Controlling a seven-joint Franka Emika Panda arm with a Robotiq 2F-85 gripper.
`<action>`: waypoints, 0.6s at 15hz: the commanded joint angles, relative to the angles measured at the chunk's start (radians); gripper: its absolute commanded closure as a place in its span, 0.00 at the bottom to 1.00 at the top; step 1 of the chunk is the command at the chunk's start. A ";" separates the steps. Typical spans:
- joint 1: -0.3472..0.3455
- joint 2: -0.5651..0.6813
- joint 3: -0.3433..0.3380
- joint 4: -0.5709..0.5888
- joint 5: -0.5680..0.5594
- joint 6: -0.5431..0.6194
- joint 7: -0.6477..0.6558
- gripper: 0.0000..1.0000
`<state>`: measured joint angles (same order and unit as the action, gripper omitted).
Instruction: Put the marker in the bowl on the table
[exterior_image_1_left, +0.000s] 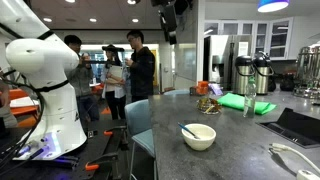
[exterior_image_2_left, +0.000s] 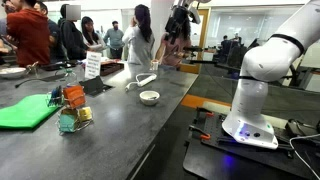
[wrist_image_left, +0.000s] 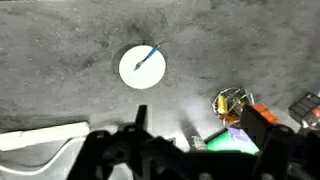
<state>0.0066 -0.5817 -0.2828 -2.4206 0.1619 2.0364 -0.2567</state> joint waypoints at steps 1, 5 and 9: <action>-0.030 0.005 0.024 0.003 0.017 -0.004 -0.014 0.00; -0.030 0.005 0.024 0.003 0.017 -0.004 -0.014 0.00; -0.034 0.033 0.035 0.023 0.007 -0.020 0.008 0.00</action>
<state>0.0040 -0.5821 -0.2803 -2.4201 0.1619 2.0364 -0.2567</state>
